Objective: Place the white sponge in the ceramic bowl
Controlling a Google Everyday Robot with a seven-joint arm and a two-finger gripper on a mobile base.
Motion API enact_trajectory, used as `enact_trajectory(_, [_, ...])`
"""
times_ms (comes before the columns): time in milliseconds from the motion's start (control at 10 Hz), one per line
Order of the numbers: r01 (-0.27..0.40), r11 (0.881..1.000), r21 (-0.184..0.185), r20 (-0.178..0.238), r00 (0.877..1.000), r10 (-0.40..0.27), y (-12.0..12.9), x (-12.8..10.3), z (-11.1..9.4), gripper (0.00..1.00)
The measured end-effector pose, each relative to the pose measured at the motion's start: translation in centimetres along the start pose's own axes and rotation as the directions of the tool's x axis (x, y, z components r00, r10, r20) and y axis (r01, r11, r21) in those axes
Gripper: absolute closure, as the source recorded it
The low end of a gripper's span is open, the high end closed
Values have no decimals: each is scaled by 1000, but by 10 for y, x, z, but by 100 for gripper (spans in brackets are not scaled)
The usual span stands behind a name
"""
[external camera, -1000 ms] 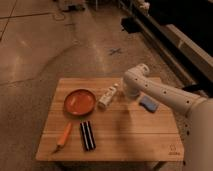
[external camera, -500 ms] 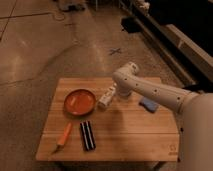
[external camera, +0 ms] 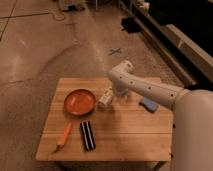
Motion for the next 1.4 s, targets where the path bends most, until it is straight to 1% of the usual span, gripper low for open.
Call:
enact_trajectory(100, [-18, 1000, -15, -1, 1000, 18, 4, 11, 3, 20])
enact_trajectory(300, [-70, 996, -48, 3, 998, 70, 18, 46, 11, 20])
enact_trajectory(400, [-109, 992, -71, -2, 994, 109, 31, 74, 16, 20])
enact_trajectory(600, [-181, 978, -107, -8, 983, 181, 51, 116, 24, 20])
enact_trajectory(700, [-224, 967, -125, -12, 975, 224, 60, 136, 29, 20])
enact_trajectory(800, [-259, 956, -138, -20, 966, 259, 66, 150, 34, 20])
enact_trajectory(900, [-288, 946, -146, -28, 957, 287, 69, 160, 38, 20])
enact_trajectory(1000, [-323, 934, -154, -38, 946, 321, 70, 168, 45, 20])
enact_trajectory(1200, [-388, 907, -165, -49, 921, 386, 74, 183, 54, 20])
enact_trajectory(1400, [-449, 876, -178, -46, 893, 449, 84, 193, 62, 20])
